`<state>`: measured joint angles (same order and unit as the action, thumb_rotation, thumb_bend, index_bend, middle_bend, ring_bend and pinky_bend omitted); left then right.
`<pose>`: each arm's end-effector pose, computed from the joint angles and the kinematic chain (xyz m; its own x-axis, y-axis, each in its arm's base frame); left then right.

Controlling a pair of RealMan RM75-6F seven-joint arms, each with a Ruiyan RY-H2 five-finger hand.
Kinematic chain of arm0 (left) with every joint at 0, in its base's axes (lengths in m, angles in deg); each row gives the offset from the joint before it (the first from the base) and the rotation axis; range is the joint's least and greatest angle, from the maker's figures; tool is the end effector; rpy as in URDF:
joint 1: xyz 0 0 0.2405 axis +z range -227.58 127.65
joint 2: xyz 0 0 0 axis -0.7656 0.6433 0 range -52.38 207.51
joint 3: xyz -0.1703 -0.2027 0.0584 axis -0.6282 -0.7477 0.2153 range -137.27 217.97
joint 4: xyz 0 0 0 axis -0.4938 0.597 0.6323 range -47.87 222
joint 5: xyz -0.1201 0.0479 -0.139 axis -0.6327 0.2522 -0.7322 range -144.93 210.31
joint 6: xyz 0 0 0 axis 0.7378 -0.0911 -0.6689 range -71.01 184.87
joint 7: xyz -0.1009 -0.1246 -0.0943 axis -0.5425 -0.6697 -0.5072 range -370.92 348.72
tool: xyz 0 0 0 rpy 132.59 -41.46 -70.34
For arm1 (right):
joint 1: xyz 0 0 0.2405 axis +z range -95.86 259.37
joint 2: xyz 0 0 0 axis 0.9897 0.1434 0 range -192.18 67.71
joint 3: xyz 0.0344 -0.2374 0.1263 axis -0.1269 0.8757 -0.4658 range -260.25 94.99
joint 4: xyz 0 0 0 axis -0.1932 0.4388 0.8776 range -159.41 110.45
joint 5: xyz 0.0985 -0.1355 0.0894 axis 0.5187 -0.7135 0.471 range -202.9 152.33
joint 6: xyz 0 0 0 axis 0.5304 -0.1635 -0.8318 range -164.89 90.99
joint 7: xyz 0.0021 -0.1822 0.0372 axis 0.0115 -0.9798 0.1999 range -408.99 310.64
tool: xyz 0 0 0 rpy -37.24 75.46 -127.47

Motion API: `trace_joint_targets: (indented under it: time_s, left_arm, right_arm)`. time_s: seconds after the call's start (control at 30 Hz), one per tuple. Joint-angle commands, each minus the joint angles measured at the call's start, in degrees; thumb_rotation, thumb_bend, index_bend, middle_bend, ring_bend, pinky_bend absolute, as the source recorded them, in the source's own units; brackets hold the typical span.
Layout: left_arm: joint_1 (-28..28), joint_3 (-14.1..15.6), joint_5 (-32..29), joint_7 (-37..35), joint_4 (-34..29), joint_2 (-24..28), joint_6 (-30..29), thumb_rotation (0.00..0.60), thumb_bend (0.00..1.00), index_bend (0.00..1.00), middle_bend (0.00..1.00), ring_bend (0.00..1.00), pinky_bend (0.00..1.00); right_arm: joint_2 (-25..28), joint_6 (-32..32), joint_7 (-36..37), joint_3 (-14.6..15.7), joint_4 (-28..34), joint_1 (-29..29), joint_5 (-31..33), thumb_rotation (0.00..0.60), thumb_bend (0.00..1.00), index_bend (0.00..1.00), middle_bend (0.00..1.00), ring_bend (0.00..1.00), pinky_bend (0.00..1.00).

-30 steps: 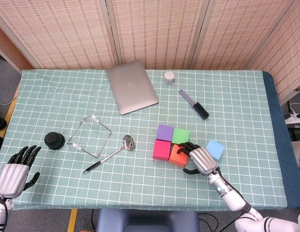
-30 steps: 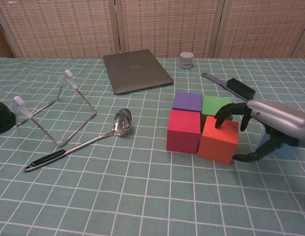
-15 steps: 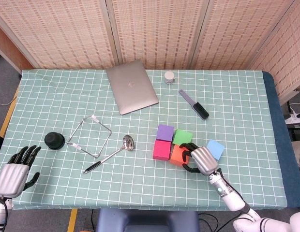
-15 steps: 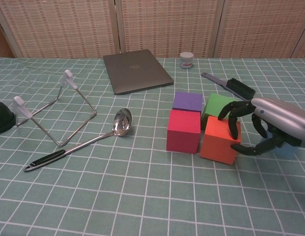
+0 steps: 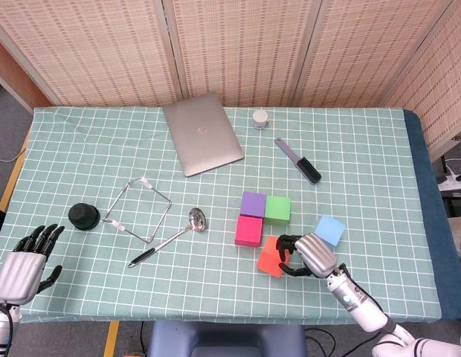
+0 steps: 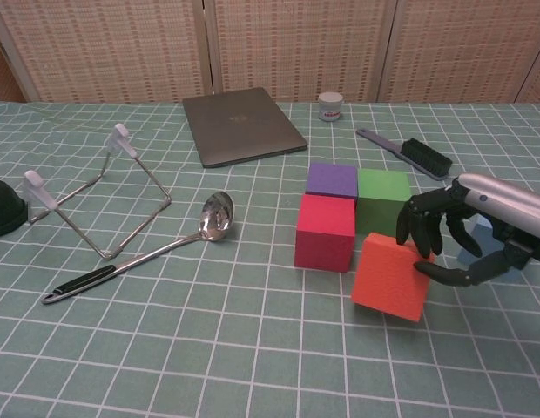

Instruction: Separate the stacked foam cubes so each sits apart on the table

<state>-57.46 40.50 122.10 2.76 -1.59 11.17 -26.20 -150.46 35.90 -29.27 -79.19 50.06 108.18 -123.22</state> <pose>-0.3128 0.2269 0.1572 0.6331 0.0388 0.7731 0.7710 -0.1210 -0.6253 -0.2151 -0.2868 -0.0022 0.1501 -0.3472 0.9257 -0.8829 -0.4684 -0.0325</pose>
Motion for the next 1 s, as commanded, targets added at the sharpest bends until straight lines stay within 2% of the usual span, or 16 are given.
trace_joint_targets:
  time_s: [0.03, 0.3, 0.43, 0.6, 0.7, 0.83, 0.93, 1.0]
  left_arm:
    - [0.00, -0.01, -0.01, 0.01, 0.01, 0.00, -0.01, 0.600, 0.33, 0.10, 0.10, 0.10, 0.28]
    - [0.04, -0.06, 0.01, -0.09, -0.01, 0.03, -0.16, 0.600, 0.33, 0.10, 0.10, 0.10, 0.28]
    - [-0.01, -0.01, 0.12, -0.06, 0.02, -0.02, -0.11, 0.600, 0.33, 0.10, 0.10, 0.10, 0.28]
    - [-0.03, -0.02, 0.09, -0.05, 0.13, -0.07, -0.06, 0.600, 0.33, 0.10, 0.10, 0.10, 0.28]
    - [-0.03, -0.05, -0.01, 0.01, 0.14, -0.07, -0.02, 0.600, 0.33, 0.10, 0.10, 0.10, 0.28]
    - [-0.02, -0.08, -0.07, 0.05, 0.13, -0.04, -0.05, 0.600, 0.33, 0.10, 0.10, 0.10, 0.28]
    - [-0.01, -0.09, -0.08, 0.03, 0.11, -0.02, -0.08, 0.600, 0.33, 0.10, 0.10, 0.10, 0.28]
    - [0.01, -0.13, -0.12, -0.01, 0.15, 0.01, -0.12, 0.600, 0.33, 0.10, 0.10, 0.10, 0.28]
  right_arm:
    - [0.71, 0.82, 1.63, 0.81, 0.67, 0.24, -1.32, 0.600, 0.29, 0.64, 0.56, 0.55, 0.75]
    - [2.38, 1.12, 3.82, 2.99, 1.94, 0.78, -3.97, 0.600, 0.29, 0.64, 0.56, 0.55, 0.75]
    - [1.38, 3.47, 3.87, 2.08, 0.87, 0.45, -4.38, 0.600, 0.30, 0.59, 0.55, 0.53, 0.74]
    - [-1.67, 6.20, 3.81, -0.87, -2.13, 1.04, -4.20, 0.600, 0.27, 0.37, 0.34, 0.29, 0.57]
    - [-2.86, 5.56, 1.38, -2.57, -2.51, 2.07, -3.46, 0.600, 0.24, 0.30, 0.28, 0.21, 0.50]
    - [-3.04, 0.58, -6.23, -4.43, -0.39, 3.85, -0.66, 0.600, 0.22, 0.22, 0.19, 0.13, 0.47]
    - [-1.40, -5.31, -13.39, -5.89, 4.23, 5.74, 2.67, 0.600, 0.19, 0.09, 0.08, 0.03, 0.46]
    - [-0.38, -8.20, -17.80, -6.94, 7.34, 6.88, 4.59, 0.600, 0.18, 0.04, 0.05, 0.00, 0.41]
